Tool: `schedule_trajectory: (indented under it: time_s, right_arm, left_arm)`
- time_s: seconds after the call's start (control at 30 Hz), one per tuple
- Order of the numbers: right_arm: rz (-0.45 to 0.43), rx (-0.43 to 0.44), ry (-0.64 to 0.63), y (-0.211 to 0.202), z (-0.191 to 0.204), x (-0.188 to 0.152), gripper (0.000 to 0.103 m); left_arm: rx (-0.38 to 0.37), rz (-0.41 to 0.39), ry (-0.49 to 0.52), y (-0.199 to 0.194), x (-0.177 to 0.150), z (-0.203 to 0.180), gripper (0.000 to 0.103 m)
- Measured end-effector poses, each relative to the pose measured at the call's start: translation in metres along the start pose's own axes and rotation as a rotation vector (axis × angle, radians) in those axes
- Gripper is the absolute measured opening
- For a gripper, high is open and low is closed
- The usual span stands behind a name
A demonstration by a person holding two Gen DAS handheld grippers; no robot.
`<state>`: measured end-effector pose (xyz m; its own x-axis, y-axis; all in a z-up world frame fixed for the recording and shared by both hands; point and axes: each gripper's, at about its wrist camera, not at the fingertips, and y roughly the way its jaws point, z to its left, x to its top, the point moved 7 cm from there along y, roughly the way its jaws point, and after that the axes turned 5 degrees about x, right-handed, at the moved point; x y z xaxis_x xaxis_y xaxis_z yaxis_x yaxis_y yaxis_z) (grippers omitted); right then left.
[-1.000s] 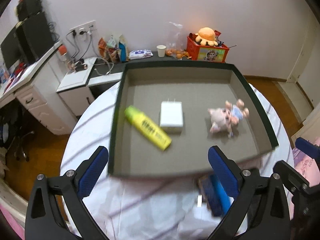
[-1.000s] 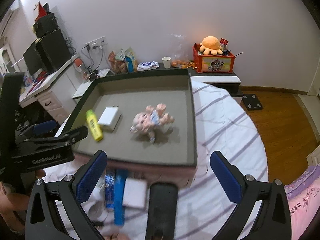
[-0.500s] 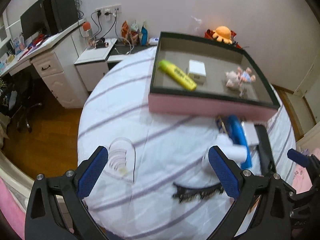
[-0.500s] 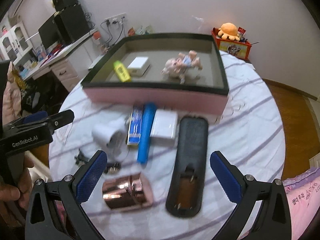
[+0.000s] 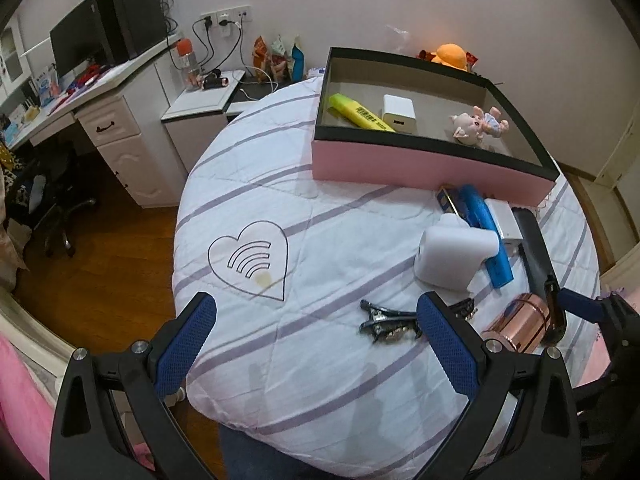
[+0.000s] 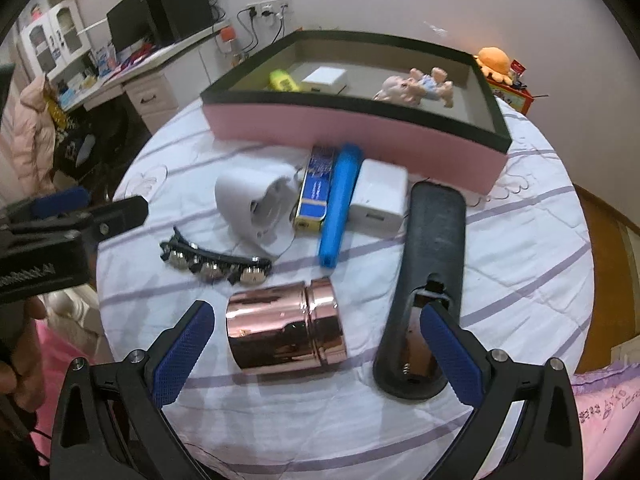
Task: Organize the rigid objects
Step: 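Lower the right gripper and grasp the copper cup, then carry the copper cup into the pink box and open the right gripper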
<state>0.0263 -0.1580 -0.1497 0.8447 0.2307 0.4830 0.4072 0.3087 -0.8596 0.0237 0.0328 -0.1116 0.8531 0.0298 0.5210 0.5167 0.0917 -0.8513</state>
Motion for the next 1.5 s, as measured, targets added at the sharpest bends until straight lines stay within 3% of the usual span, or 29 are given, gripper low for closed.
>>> schedule_trajectory:
  time_s: [0.2,0.33,0.37,0.8,1.1,1.3,1.5]
  right_arm:
    - [0.010,-0.016,-0.047,0.010,0.003,-0.005,0.094]
    - [0.005,-0.026,-0.057,0.008,0.003,-0.003,0.069]
    - [0.009,-0.019,-0.058,0.008,0.003,-0.003,0.056]
    - [0.069,0.005,-0.074,0.022,0.009,-0.014,0.055]
    - [0.024,0.068,-0.014,0.013,0.007,-0.012,0.055]
    - [-0.018,0.077,-0.025,-0.004,0.012,0.005,0.055]
    - [-0.091,0.064,-0.036,-0.031,0.009,0.044,0.055]
  left_arm:
    - [-0.007,0.007,-0.002,0.001,-0.003,0.001,0.102]
    - [-0.009,0.009,-0.003,0.001,-0.003,0.001,0.102]
    - [-0.011,0.010,-0.004,0.001,-0.003,0.001,0.102]
    - [-0.015,0.019,0.009,0.005,-0.003,-0.004,0.102]
    - [-0.016,0.020,0.011,0.008,0.000,-0.006,0.102]
    - [-0.018,0.009,0.021,0.007,0.008,-0.008,0.102]
    - [-0.020,-0.057,0.009,-0.005,0.045,-0.006,0.102]
